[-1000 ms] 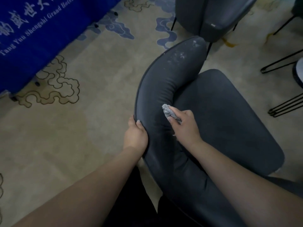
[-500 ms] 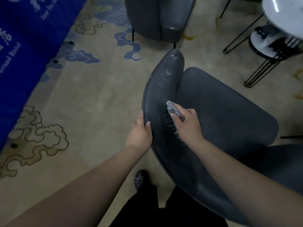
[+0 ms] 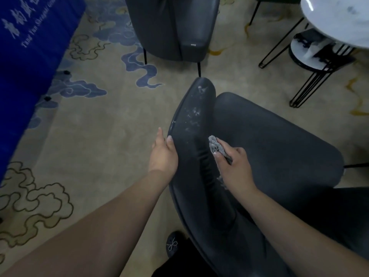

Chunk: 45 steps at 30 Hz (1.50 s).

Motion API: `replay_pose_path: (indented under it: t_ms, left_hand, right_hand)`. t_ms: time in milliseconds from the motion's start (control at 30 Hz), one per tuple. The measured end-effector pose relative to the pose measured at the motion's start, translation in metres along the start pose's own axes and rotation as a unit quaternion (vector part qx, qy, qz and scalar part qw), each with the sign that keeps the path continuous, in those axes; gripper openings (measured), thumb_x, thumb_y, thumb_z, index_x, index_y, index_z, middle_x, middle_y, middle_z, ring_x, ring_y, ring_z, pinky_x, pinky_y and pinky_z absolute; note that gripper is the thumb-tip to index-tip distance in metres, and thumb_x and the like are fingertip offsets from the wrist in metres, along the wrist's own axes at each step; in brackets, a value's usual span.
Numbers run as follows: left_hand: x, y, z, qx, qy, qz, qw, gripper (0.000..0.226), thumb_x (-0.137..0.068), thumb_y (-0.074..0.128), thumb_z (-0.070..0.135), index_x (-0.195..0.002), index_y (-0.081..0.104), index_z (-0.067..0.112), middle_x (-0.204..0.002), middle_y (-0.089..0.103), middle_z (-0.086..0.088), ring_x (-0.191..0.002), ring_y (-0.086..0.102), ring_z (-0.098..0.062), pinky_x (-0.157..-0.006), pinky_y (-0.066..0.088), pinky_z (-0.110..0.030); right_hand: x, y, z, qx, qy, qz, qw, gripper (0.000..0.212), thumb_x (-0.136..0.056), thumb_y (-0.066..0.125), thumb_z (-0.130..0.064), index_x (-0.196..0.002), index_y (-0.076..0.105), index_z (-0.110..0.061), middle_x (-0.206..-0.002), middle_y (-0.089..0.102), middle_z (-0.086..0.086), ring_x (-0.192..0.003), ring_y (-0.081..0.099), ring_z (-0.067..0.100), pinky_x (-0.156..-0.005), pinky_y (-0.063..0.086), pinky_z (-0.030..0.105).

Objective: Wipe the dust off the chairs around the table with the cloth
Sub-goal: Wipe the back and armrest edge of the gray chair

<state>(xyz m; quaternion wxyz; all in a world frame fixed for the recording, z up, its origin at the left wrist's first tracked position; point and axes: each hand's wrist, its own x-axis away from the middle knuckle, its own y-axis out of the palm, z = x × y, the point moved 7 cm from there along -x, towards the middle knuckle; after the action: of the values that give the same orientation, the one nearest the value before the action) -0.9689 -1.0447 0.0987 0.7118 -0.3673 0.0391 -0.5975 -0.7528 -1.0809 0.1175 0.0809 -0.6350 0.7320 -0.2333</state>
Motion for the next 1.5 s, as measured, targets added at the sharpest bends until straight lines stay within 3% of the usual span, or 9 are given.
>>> replay_pose_path:
  t_ms: [100, 200, 367, 433, 600, 900, 1100, 1267, 1500]
  left_hand:
    - [-0.010, 0.014, 0.006, -0.024, -0.016, 0.008, 1.000, 0.051, -0.104, 0.026, 0.035, -0.152, 0.021, 0.020, -0.148, 0.041, -0.011, -0.133, 0.041, -0.031, -0.107, 0.031, -0.036]
    - [-0.007, 0.016, 0.004, -0.076, -0.022, 0.065, 0.995, 0.048, -0.103, 0.024, 0.036, -0.150, 0.026, 0.024, -0.121, 0.062, -0.014, -0.106, 0.058, -0.037, -0.088, 0.045, -0.040]
    - [-0.009, 0.015, -0.005, -0.074, -0.023, 0.095, 0.992, 0.045, -0.102, 0.028, 0.036, -0.146, 0.035, 0.027, -0.112, 0.065, -0.016, -0.100, 0.060, -0.038, -0.083, 0.047, -0.041]
    - [-0.011, 0.016, -0.007, -0.076, -0.012, 0.111, 0.991, 0.044, -0.102, 0.029, 0.034, -0.145, 0.037, 0.027, -0.111, 0.066, -0.016, -0.098, 0.060, -0.039, -0.080, 0.046, -0.038]
    - [-0.015, 0.018, -0.008, -0.076, 0.005, 0.134, 0.988, 0.043, -0.100, 0.032, 0.032, -0.142, 0.042, 0.025, -0.107, 0.067, -0.018, -0.092, 0.061, -0.040, -0.075, 0.046, -0.039]
    - [-0.015, 0.019, -0.008, -0.078, 0.000, 0.120, 0.990, 0.047, -0.097, 0.028, 0.035, -0.142, 0.041, 0.027, -0.113, 0.066, -0.018, -0.092, 0.061, -0.042, -0.073, 0.042, -0.037]
    - [-0.013, 0.018, -0.007, -0.065, -0.010, 0.120, 0.991, 0.043, -0.100, 0.031, 0.032, -0.142, 0.041, 0.031, -0.108, 0.066, -0.017, -0.091, 0.061, -0.040, -0.072, 0.042, -0.035]
    - [-0.014, 0.016, -0.005, -0.071, -0.005, 0.119, 0.990, 0.044, -0.099, 0.034, 0.031, -0.143, 0.041, 0.030, -0.110, 0.067, -0.020, -0.094, 0.061, -0.043, -0.077, 0.047, -0.040]
    - [-0.014, 0.015, -0.007, -0.062, -0.011, 0.124, 0.990, 0.041, -0.100, 0.034, 0.028, -0.139, 0.045, 0.029, -0.102, 0.067, -0.020, -0.089, 0.061, -0.043, -0.068, 0.042, -0.036]
  right_hand:
    - [-0.021, 0.001, 0.000, -0.001, -0.002, 0.006, 1.000, 0.040, -0.094, 0.058, -0.021, -0.128, 0.056, -0.041, -0.099, 0.042, -0.007, -0.083, 0.048, -0.018, -0.056, 0.033, -0.008]
    - [-0.042, 0.008, 0.001, 0.000, -0.008, 0.007, 1.000, 0.040, -0.094, 0.058, -0.022, -0.129, 0.056, -0.039, -0.099, 0.042, -0.009, -0.084, 0.049, -0.018, -0.065, 0.032, -0.008]
    - [-0.081, 0.027, 0.001, -0.009, -0.013, -0.001, 1.000, 0.038, -0.094, 0.056, -0.025, -0.130, 0.055, -0.038, -0.100, 0.041, -0.009, -0.086, 0.048, -0.019, -0.070, 0.030, -0.010]
    - [-0.105, 0.035, -0.004, -0.021, -0.025, 0.002, 0.999, 0.037, -0.095, 0.055, -0.030, -0.130, 0.054, -0.040, -0.102, 0.040, -0.008, -0.092, 0.051, -0.008, -0.067, 0.033, -0.009]
    - [-0.164, 0.058, -0.014, 0.090, -0.063, 0.039, 0.993, 0.042, -0.097, 0.045, -0.041, -0.138, 0.046, -0.039, -0.108, 0.036, -0.002, -0.104, 0.042, 0.019, -0.094, 0.037, 0.024]
    - [-0.103, 0.081, -0.032, 0.121, -0.260, -0.009, 0.958, 0.037, -0.092, 0.051, -0.027, -0.128, 0.061, -0.026, -0.096, 0.039, 0.002, -0.086, 0.045, 0.021, -0.084, 0.043, 0.032]
    - [-0.163, 0.081, -0.036, 0.114, -0.142, 0.032, 0.983, 0.038, -0.094, 0.057, -0.022, -0.131, 0.058, -0.032, -0.104, 0.036, 0.001, -0.096, 0.044, 0.024, -0.094, 0.043, 0.037]
    - [-0.097, 0.087, -0.043, 0.125, -0.272, -0.043, 0.953, 0.036, -0.089, 0.054, -0.032, -0.124, 0.064, -0.030, -0.095, 0.040, 0.002, -0.085, 0.047, 0.025, -0.084, 0.042, 0.032]
    - [-0.165, 0.093, -0.059, 0.209, -0.222, -0.017, 0.952, 0.035, -0.089, 0.063, -0.030, -0.123, 0.063, -0.036, -0.100, 0.040, 0.003, -0.094, 0.042, 0.027, -0.085, 0.045, 0.047]
